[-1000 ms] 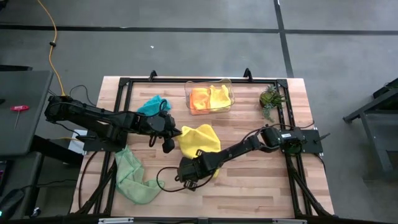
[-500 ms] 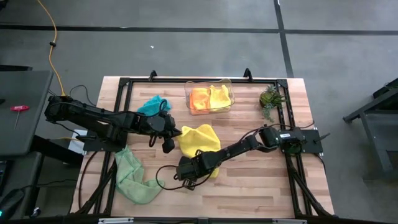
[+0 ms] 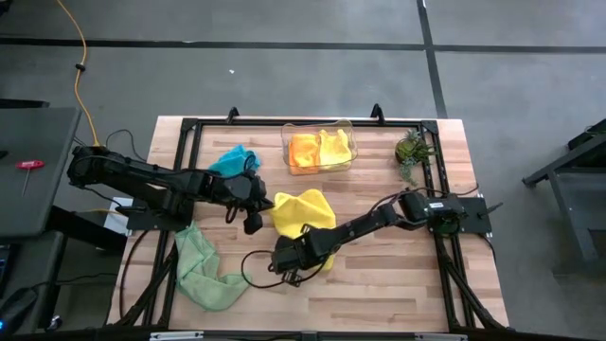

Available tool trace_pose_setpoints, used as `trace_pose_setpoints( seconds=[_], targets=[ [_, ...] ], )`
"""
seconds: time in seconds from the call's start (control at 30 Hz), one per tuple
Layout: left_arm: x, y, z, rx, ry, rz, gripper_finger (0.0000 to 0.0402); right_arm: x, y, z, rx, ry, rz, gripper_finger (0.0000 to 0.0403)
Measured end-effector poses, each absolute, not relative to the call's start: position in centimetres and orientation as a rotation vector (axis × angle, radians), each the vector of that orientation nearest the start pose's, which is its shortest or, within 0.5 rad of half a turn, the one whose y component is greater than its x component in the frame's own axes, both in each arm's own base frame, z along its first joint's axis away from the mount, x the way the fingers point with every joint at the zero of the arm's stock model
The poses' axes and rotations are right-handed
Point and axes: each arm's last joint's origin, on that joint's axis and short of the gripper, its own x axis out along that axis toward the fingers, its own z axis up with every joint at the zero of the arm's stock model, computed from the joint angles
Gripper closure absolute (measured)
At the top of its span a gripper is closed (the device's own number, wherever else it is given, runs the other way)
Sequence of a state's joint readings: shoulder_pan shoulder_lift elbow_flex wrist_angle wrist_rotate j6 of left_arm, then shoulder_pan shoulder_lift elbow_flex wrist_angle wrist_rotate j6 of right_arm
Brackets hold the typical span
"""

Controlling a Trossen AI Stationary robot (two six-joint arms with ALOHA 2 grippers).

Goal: Fold microfiber towels
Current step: Fold the yellow microfiber towel

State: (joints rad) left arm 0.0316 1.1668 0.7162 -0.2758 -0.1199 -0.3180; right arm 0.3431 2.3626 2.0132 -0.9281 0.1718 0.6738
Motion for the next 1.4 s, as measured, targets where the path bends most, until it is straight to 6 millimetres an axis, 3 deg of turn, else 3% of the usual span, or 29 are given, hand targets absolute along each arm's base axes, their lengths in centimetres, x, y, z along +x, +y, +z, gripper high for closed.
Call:
trace_pose_setpoints(
  seconds=[0.17, 0.47, 0.63, 0.8, 1.07, 1.23, 1.4],
  targets=[
    [22.4, 2.2, 23.9, -0.326, 0.681, 0.243, 0.0401, 43.5, 15.2, 22.7, 0.190, 1.182, -0.310, 0.0400],
    [20.1, 4.5, 30.3, -0.402, 0.425, 0.330, 0.0401, 37.7, 14.7, 30.0, 0.122, 1.152, -0.466, 0.0402],
    [19.6, 4.8, 33.0, -0.425, 0.360, 0.340, 0.0401, 33.3, 13.3, 34.4, 0.058, 1.109, -0.610, 0.0402],
    [19.3, 4.7, 34.9, -0.483, 0.324, 0.344, 0.0401, 28.9, 11.0, 38.4, 0.064, 0.944, -0.651, 0.0402],
    [19.3, 4.1, 35.5, -0.565, 0.305, 0.388, 0.0401, 22.1, 6.7, 38.9, 0.071, 0.847, -0.643, 0.0403],
    [19.1, 3.9, 35.0, -0.569, 0.340, 0.465, 0.0401, 19.9, 4.9, 38.4, 0.055, 0.761, -0.557, 0.0403],
    [19.0, 4.9, 35.6, -0.577, 0.257, 0.508, 0.0401, 18.1, 2.9, 38.8, 0.022, 0.712, -0.521, 0.0403]
  ],
)
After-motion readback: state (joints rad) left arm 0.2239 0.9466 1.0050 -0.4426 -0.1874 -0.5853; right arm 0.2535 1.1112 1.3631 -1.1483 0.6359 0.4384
